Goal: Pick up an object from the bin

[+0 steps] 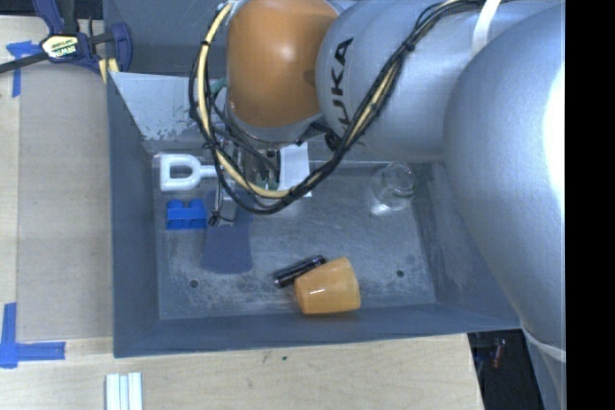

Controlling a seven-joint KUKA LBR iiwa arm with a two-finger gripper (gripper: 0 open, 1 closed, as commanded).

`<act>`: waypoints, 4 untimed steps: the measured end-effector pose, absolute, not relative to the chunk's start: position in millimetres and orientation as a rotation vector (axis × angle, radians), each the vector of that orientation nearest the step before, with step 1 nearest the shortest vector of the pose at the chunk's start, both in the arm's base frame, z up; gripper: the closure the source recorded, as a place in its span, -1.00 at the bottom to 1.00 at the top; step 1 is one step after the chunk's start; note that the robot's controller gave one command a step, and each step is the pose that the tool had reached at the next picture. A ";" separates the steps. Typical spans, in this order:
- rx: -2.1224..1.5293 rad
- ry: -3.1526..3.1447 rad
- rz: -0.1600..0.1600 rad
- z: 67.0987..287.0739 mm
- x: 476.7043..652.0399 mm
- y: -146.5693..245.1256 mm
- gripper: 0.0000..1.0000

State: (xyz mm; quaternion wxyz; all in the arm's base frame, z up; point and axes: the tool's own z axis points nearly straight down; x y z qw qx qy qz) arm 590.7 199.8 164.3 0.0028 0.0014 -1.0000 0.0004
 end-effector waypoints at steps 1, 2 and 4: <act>-0.001 -3.144 -0.002 169.4 592.9 198.9 -1.00; 0.330 -3.121 -0.004 71.4 605.4 220.8 -1.00; 0.146 -3.139 -0.004 100.0 601.2 225.0 -1.00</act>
Offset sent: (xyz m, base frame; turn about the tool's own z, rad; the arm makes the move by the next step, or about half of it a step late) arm 0.0140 0.0204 -0.0943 -0.2087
